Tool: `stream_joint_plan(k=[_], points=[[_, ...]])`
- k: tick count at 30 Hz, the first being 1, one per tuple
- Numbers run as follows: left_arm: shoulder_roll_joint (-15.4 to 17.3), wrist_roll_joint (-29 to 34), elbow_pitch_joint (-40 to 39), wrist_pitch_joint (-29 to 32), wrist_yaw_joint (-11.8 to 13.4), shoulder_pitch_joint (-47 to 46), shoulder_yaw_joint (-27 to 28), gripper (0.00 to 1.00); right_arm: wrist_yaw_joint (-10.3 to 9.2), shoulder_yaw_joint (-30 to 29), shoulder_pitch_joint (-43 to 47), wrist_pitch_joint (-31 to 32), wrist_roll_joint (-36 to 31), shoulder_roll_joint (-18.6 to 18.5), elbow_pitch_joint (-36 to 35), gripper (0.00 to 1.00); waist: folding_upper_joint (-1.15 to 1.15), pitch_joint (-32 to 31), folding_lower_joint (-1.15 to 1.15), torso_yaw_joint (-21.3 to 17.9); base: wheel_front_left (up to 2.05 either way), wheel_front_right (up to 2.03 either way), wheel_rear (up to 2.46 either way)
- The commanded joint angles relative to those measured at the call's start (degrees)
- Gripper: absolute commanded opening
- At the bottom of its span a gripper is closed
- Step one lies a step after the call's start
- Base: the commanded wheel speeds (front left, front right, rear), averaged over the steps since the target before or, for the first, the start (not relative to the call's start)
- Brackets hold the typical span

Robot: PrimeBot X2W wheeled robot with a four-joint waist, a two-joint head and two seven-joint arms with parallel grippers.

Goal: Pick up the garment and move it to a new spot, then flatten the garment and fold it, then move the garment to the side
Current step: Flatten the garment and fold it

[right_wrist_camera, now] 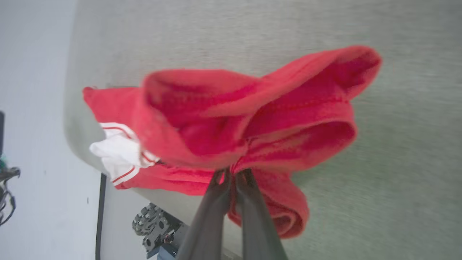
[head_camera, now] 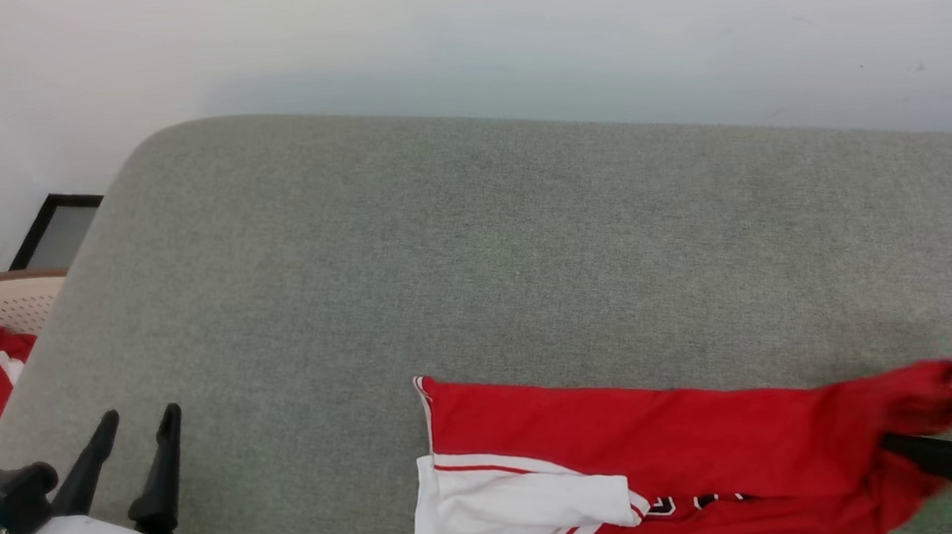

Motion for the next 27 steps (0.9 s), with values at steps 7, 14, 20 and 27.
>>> stream_joint_plan(k=[7, 14, 20, 27], points=[[-0.1, 0.3, -0.4, 0.2, 0.0, -0.7, -0.4, 1.00, -0.08, 11.1, -2.5, 0.7, 3.6, 4.8, -5.1, 0.00, 0.00, 0.3, 0.00, 1.1, 0.00, 0.00, 0.00], [-0.8, 0.8, 0.5, 0.7, -0.8, -3.3, -1.6, 1.00, -0.08, 23.2, -8.2, -3.7, 4.3, 8.9, -0.7, 0.00, 0.00, 1.3, 0.00, 3.5, 0.00, 0.00, 0.00], [-1.9, 1.4, 1.7, 1.0, -1.8, -5.8, -2.9, 1.00, -0.08, 33.0, -13.0, -8.6, 5.6, 10.8, 5.6, 0.00, 0.00, 2.2, 0.00, 5.8, 0.00, 0.00, 0.00], [-3.0, 1.9, 3.3, 0.9, -2.5, -8.0, -3.8, 1.00, -0.08, 42.8, -17.5, -14.9, 7.1, 12.0, 12.5, 0.00, 0.00, 3.1, 0.00, 7.7, 0.00, 0.00, 0.00]])
